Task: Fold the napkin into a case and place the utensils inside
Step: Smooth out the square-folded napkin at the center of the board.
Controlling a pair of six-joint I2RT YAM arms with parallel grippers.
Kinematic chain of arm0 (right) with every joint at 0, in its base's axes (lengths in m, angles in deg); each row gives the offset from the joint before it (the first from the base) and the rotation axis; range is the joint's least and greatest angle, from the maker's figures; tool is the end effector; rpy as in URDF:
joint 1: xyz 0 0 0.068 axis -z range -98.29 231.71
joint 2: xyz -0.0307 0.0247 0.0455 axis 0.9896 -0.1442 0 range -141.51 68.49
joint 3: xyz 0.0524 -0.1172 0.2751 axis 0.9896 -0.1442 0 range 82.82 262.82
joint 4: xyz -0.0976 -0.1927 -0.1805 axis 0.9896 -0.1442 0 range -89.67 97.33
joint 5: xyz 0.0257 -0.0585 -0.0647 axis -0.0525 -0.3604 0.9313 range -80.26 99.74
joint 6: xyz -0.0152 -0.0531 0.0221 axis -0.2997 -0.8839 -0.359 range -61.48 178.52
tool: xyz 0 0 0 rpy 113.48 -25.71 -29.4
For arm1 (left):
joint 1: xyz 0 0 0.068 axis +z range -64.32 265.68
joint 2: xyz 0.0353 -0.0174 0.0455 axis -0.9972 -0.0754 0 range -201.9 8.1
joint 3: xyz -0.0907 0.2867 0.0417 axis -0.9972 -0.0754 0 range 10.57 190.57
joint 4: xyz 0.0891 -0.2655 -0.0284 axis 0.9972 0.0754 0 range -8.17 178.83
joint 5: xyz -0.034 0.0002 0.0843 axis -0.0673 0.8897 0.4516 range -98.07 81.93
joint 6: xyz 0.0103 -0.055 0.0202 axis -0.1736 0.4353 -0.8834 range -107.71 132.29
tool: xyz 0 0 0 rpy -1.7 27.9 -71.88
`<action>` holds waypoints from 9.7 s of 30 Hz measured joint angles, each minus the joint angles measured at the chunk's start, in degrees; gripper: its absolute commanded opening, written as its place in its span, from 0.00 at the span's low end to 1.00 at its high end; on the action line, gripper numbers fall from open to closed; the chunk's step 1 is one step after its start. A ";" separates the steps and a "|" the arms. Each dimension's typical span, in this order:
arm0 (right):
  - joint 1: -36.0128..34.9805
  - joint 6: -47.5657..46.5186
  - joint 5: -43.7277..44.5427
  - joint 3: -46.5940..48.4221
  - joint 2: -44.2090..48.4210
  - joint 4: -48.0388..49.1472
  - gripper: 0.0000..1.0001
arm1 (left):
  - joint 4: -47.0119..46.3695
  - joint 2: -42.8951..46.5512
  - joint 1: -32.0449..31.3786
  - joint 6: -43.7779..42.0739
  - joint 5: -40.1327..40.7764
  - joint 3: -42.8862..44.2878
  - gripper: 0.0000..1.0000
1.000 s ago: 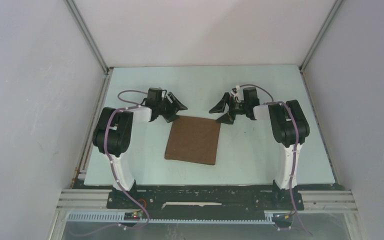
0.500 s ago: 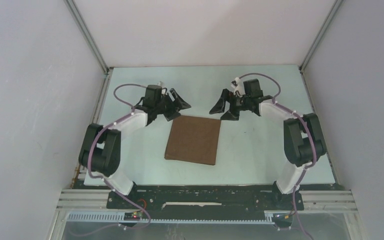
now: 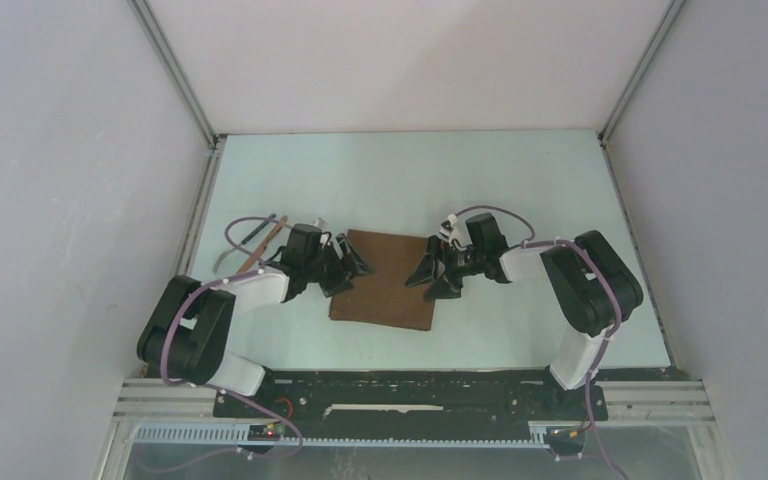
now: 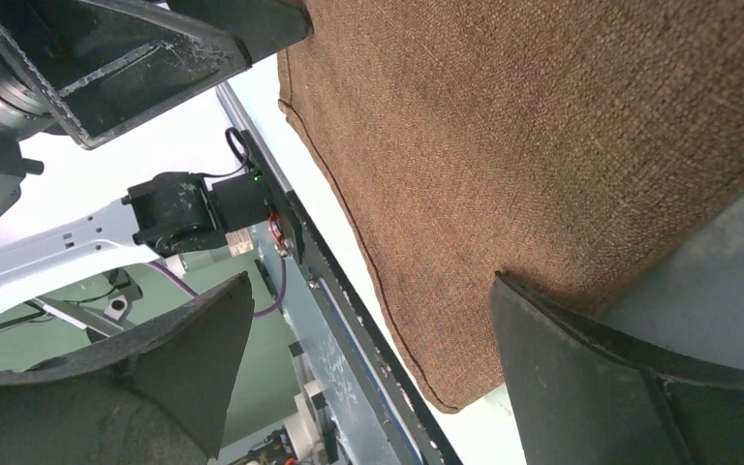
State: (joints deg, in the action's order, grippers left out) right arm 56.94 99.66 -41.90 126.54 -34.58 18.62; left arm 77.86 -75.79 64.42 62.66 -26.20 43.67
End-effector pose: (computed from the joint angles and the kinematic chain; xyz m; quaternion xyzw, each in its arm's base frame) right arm 0.2960 0.1743 0.1279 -0.0346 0.8542 0.5165 0.0491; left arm 0.2582 -0.1150 0.1550 -0.1747 0.9034 -0.3314 0.2088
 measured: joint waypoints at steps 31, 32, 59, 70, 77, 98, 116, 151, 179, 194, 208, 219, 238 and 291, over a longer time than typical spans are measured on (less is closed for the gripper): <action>7.28 -4.50 0.59 12.26 -5.25 -7.30 1.00 | 14.43 18.08 -4.72 -5.44 0.90 -2.69 0.82; 6.75 -5.18 1.25 12.26 -3.58 -9.11 1.00 | 14.43 17.27 -4.72 -5.49 1.14 -2.67 0.82; -7.98 -5.33 10.05 -11.52 23.06 -15.93 1.00 | 14.78 15.52 -1.36 -5.62 6.67 -5.95 0.81; -9.25 4.94 21.38 -14.19 25.55 -20.26 0.63 | 27.26 27.19 -1.09 -7.04 10.49 2.56 0.82; -11.54 10.58 20.94 -14.36 18.12 -11.19 0.49 | 30.47 31.19 -1.09 -8.00 10.73 3.37 0.82; 2.95 -1.31 24.59 -4.50 12.90 -26.18 0.24 | 32.63 27.47 0.46 -10.51 9.88 8.35 0.83; 12.90 -16.65 27.15 13.03 20.00 -36.87 0.77 | 32.35 -13.92 3.80 -18.23 10.73 35.52 0.76; 3.65 -11.23 18.23 -4.24 23.15 -28.50 0.75 | 1.84 0.07 -1.11 -0.85 0.87 -3.10 0.17; 14.93 -4.83 27.52 -16.24 39.23 -42.73 0.67 | -13.64 13.05 -25.27 26.29 -0.04 -21.75 0.67; 14.93 -5.29 27.52 -16.46 35.28 -39.34 0.66 | 10.95 20.41 -22.95 13.84 4.39 -10.47 0.46; 14.45 -5.90 28.26 -16.31 35.23 -39.30 0.65 | 10.97 15.26 -26.60 12.26 2.71 -8.15 0.37; 14.45 -6.32 28.17 -16.22 35.01 -39.17 0.65 | 8.85 13.75 -27.76 12.68 1.79 -8.15 0.36; 14.45 -6.36 28.17 -16.22 35.01 -39.12 0.65 | 8.81 13.27 -28.50 12.57 1.40 -8.15 0.06; -6.32 12.17 7.45 10.64 -2.01 10.14 0.88 | 2.86 9.81 -21.99 7.65 0.31 -10.12 0.25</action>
State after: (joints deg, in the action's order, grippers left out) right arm 50.62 111.84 -34.45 137.19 -36.59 28.76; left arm 80.72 -65.98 42.43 70.31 -25.89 33.55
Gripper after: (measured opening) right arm 0.901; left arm 0.251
